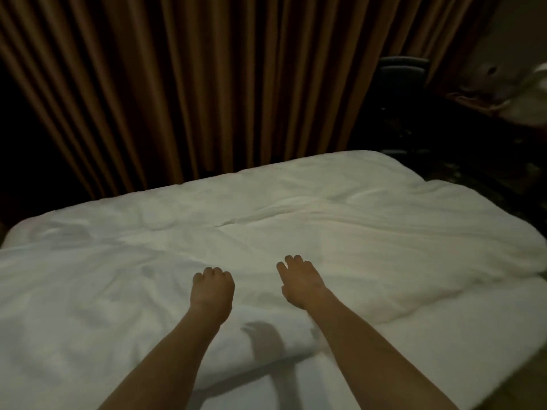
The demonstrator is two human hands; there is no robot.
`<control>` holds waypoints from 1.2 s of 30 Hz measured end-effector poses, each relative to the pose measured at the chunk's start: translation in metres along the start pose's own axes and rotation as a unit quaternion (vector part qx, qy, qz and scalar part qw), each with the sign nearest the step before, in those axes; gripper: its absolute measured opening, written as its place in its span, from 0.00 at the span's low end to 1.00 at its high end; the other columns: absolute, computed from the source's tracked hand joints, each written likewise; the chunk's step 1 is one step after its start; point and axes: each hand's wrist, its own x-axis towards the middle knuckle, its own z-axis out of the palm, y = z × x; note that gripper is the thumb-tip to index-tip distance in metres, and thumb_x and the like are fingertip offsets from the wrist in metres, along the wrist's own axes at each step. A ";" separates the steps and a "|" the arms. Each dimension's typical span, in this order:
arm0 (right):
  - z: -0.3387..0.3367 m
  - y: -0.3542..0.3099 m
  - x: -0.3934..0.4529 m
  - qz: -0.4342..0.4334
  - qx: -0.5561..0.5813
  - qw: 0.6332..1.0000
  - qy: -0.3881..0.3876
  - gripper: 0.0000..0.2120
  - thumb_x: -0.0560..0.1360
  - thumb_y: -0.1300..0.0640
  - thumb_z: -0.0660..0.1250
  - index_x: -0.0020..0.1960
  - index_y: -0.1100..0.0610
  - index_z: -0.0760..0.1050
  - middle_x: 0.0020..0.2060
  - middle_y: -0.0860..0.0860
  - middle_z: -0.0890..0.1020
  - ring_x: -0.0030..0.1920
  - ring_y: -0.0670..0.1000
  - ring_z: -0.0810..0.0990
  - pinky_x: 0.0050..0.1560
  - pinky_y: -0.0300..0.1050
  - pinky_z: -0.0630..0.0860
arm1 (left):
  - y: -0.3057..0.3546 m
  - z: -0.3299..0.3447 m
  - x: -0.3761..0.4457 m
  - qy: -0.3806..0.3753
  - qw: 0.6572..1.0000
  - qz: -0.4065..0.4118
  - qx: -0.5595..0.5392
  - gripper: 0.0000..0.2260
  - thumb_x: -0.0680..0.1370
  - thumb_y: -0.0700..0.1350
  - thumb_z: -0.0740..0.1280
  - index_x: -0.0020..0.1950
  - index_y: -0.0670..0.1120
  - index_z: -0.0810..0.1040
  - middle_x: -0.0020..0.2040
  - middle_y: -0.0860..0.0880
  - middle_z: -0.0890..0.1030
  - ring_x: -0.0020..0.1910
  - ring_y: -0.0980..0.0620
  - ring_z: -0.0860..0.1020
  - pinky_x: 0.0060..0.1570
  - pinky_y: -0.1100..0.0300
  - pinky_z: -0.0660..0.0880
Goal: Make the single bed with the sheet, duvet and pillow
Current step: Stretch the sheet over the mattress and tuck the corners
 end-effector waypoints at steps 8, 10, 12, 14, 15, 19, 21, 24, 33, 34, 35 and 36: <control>0.055 0.282 -0.170 0.115 0.002 0.993 0.029 0.21 0.78 0.58 0.58 0.70 0.61 0.62 0.68 0.59 0.65 0.67 0.59 0.64 0.63 0.52 0.65 | 0.323 -0.103 0.007 0.048 0.991 0.120 0.015 0.15 0.79 0.42 0.58 0.65 0.43 0.69 0.63 0.44 0.72 0.63 0.45 0.69 0.61 0.54 0.66; 0.063 0.345 -0.213 0.143 -0.002 0.989 0.031 0.21 0.78 0.58 0.59 0.69 0.61 0.62 0.67 0.60 0.65 0.67 0.60 0.64 0.63 0.53 0.64 | 0.400 -0.130 0.002 0.059 0.987 0.147 0.008 0.15 0.79 0.42 0.59 0.66 0.42 0.69 0.63 0.44 0.72 0.63 0.45 0.69 0.62 0.54 0.66; 0.068 0.404 -0.249 0.169 -0.006 0.985 0.038 0.20 0.78 0.59 0.59 0.69 0.61 0.63 0.67 0.60 0.66 0.67 0.61 0.65 0.63 0.53 0.64 | 0.468 -0.156 0.001 0.075 0.983 0.170 -0.003 0.15 0.79 0.42 0.59 0.66 0.42 0.68 0.63 0.44 0.72 0.63 0.45 0.69 0.62 0.54 0.66; 0.075 0.459 -0.279 0.195 -0.002 0.980 0.043 0.20 0.77 0.60 0.58 0.68 0.61 0.64 0.66 0.59 0.67 0.66 0.60 0.66 0.62 0.52 0.65 | 0.526 -0.182 0.003 0.083 0.979 0.187 -0.017 0.15 0.79 0.41 0.59 0.65 0.42 0.69 0.62 0.44 0.73 0.62 0.45 0.70 0.60 0.54 0.66; 0.079 0.482 -0.290 0.206 0.001 0.978 0.041 0.19 0.77 0.60 0.58 0.68 0.61 0.64 0.65 0.59 0.67 0.65 0.60 0.66 0.61 0.52 0.65 | 0.552 -0.192 0.007 0.087 0.977 0.193 -0.020 0.14 0.78 0.41 0.59 0.64 0.41 0.69 0.61 0.44 0.73 0.61 0.46 0.70 0.59 0.55 0.66; 0.110 0.568 -0.318 0.216 0.008 0.976 0.025 0.19 0.77 0.59 0.58 0.67 0.59 0.64 0.64 0.57 0.68 0.64 0.57 0.66 0.61 0.50 0.65 | 0.651 -0.220 0.037 0.106 0.973 0.202 -0.013 0.13 0.78 0.40 0.60 0.62 0.41 0.71 0.59 0.44 0.74 0.59 0.46 0.71 0.57 0.56 0.68; 0.130 0.613 -0.319 0.206 0.002 0.978 0.021 0.19 0.78 0.59 0.58 0.68 0.59 0.63 0.65 0.57 0.67 0.64 0.58 0.66 0.62 0.50 0.65 | 0.699 -0.231 0.058 0.108 0.974 0.199 -0.005 0.13 0.78 0.41 0.61 0.62 0.41 0.71 0.59 0.44 0.74 0.59 0.46 0.72 0.57 0.56 0.68; 0.153 0.692 -0.303 0.173 -0.016 0.985 0.013 0.19 0.78 0.59 0.57 0.68 0.58 0.63 0.67 0.58 0.66 0.66 0.58 0.65 0.64 0.51 0.63 | 0.768 -0.245 0.104 0.103 0.979 0.173 -0.012 0.14 0.77 0.39 0.62 0.62 0.40 0.71 0.58 0.44 0.74 0.59 0.45 0.72 0.57 0.55 0.69; 0.145 0.953 -0.229 0.079 -0.081 0.993 0.040 0.21 0.79 0.60 0.57 0.71 0.58 0.62 0.69 0.58 0.65 0.69 0.60 0.62 0.69 0.55 0.61 | 0.946 -0.337 0.254 0.080 0.992 0.083 -0.047 0.14 0.76 0.37 0.63 0.61 0.39 0.72 0.57 0.43 0.74 0.58 0.44 0.72 0.58 0.53 0.70; 0.147 0.980 -0.221 0.063 -0.083 0.994 0.036 0.21 0.79 0.59 0.57 0.72 0.57 0.61 0.70 0.58 0.64 0.70 0.59 0.62 0.69 0.55 0.61 | 0.967 -0.347 0.271 0.083 0.992 0.076 -0.053 0.13 0.76 0.37 0.63 0.61 0.39 0.72 0.57 0.43 0.74 0.58 0.43 0.72 0.58 0.53 0.70; 0.150 1.005 -0.210 0.047 -0.082 0.995 0.036 0.21 0.79 0.59 0.58 0.72 0.57 0.61 0.70 0.57 0.64 0.70 0.59 0.62 0.69 0.54 0.61 | 0.988 -0.356 0.288 0.084 0.993 0.066 -0.059 0.13 0.76 0.37 0.63 0.60 0.40 0.72 0.57 0.43 0.75 0.58 0.44 0.73 0.58 0.53 0.70; 0.155 1.031 -0.198 0.032 -0.079 0.996 0.039 0.22 0.79 0.58 0.58 0.72 0.56 0.61 0.70 0.57 0.64 0.69 0.58 0.62 0.69 0.54 0.61 | 1.008 -0.363 0.305 0.080 0.993 0.052 -0.065 0.12 0.76 0.37 0.63 0.60 0.40 0.72 0.57 0.43 0.75 0.57 0.44 0.73 0.57 0.53 0.70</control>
